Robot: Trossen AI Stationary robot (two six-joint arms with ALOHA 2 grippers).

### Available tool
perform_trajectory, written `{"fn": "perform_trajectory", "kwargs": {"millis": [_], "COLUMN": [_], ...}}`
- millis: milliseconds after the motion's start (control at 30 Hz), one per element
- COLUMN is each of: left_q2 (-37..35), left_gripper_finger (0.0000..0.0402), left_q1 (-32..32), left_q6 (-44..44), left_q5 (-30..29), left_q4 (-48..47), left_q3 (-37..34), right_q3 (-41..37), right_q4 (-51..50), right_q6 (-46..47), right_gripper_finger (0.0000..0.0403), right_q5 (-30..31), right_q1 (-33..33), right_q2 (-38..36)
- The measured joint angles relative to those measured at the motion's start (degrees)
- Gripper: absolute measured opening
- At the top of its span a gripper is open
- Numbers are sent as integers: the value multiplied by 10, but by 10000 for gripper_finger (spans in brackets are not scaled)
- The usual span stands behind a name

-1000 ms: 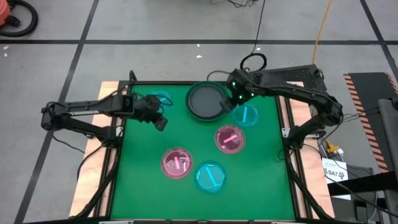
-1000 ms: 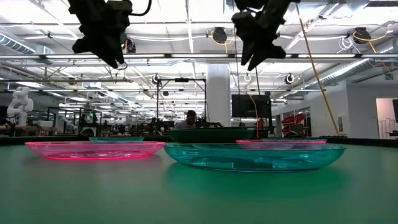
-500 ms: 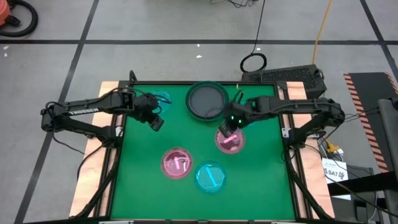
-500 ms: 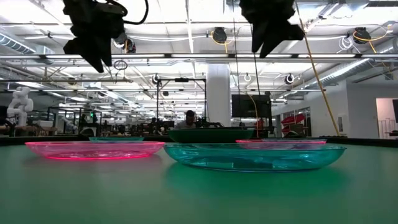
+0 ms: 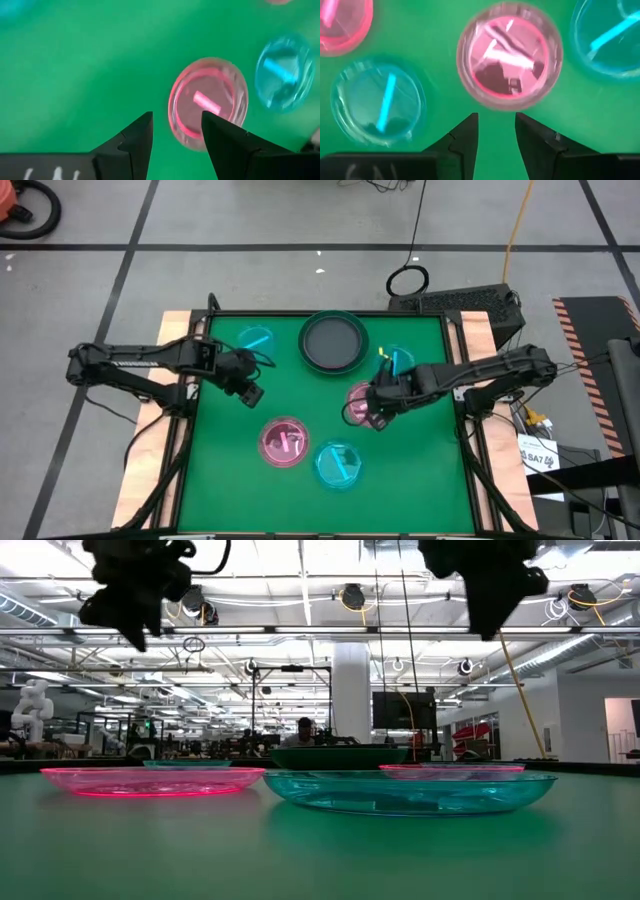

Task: Stack plastic plates
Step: Stack the left pink plate on top of the black plate

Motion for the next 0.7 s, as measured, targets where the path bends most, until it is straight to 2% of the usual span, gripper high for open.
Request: {"fn": "perform_trajectory", "kwargs": {"millis": [200,333,433,600,700], "left_q2": [0,0,0,0,4], "left_gripper_finger": [175,175,175,174,174], "left_q1": [-13,-45,-59,-95,-105], "left_q6": [-23,-44,-77,-123,-131], "left_q5": [85,91,73,-13,-31], "left_q4": [22,71,105,103,103], "left_q3": [-49,-71,-86,-87,-87], "right_q3": [-37,-37,-37,-37,-37], "right_q4": [39,53,59,57,56], "right_q6": [0,-1,-3,-15,-19], "right_gripper_finger": [125,125,125,125,125], "right_q5": [-25,-6,6,6,5], "right_q1": [13,27,35,40,41], "right_q2": [0,0,0,0,0]}}
